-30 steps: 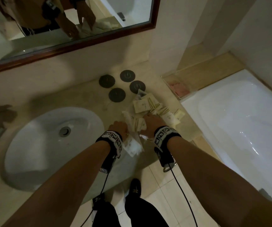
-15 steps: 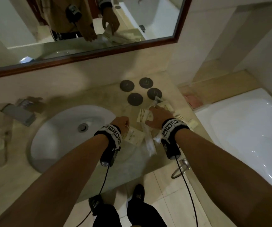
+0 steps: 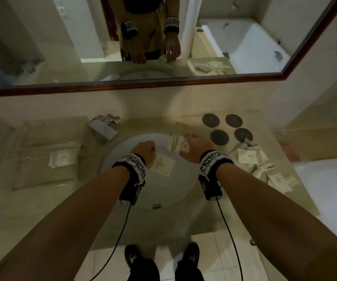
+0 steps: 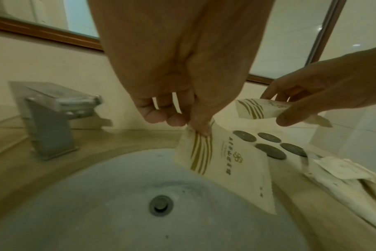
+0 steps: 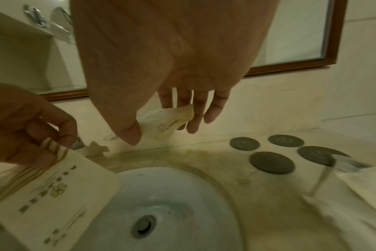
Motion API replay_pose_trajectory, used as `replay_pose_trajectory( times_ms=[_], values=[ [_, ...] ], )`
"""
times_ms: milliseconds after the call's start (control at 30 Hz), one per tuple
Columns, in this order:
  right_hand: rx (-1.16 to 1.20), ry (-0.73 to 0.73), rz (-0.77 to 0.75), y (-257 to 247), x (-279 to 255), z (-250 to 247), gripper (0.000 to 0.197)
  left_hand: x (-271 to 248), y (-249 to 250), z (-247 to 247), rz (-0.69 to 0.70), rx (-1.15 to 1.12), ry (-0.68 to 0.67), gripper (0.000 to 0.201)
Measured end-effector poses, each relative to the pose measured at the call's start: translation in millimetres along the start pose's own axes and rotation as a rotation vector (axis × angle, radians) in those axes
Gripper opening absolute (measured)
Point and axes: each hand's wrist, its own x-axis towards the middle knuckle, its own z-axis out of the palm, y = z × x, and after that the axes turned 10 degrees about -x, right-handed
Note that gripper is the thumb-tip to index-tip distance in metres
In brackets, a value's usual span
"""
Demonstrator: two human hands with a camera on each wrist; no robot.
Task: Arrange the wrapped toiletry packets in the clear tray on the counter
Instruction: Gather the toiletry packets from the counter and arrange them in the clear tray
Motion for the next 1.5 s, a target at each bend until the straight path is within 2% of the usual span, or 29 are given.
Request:
replay_pose_trajectory(
  times_ms=[133,367,467,533,600,700,833,1100,1200,1367,1500],
  values=[
    [0.019,0.005,-0.049,-57,18,-11,0.059,-13,-41,-39,0.006,0.006,0.058,0.010],
    [-0.081,0.020,-0.127,-137,42,-21,0.054,-32,-109,-94,-0.037,-0.029,0.102,0.009],
    [-0.099,-0.008,-0.163,-161,48,-25,0.057,-39,-131,-111,-0.108,-0.071,0.150,0.017],
    [-0.087,-0.024,-0.180,-174,53,-27,0.055,-46,-144,-122,-0.153,-0.069,0.168,0.012],
    [-0.026,-0.044,-0.195,-187,60,-29,0.055,-53,-157,-132,-0.198,-0.081,0.189,0.017],
    [0.072,-0.038,-0.265,-208,76,-30,0.065,-67,-173,-143,-0.236,-0.102,0.272,0.019],
    [0.072,-0.020,-0.379,-242,93,-28,0.073,-88,-196,-157,-0.317,-0.152,0.354,0.013],
    [-0.032,-0.020,-0.549,-298,101,-15,0.084,-117,-249,-168,-0.459,-0.225,0.399,0.011],
    [-0.114,-0.013,-0.540,-314,108,-12,0.078,-118,-271,-168,-0.475,-0.256,0.418,0.008],
    [-0.147,0.021,-0.462,-343,123,-10,0.062,-99,-313,-166,-0.568,-0.373,0.401,0.024],
    [-0.072,-0.045,-0.395,-361,132,-4,0.069,-76,-339,-156,-0.607,-0.543,0.334,0.014]
  ],
)
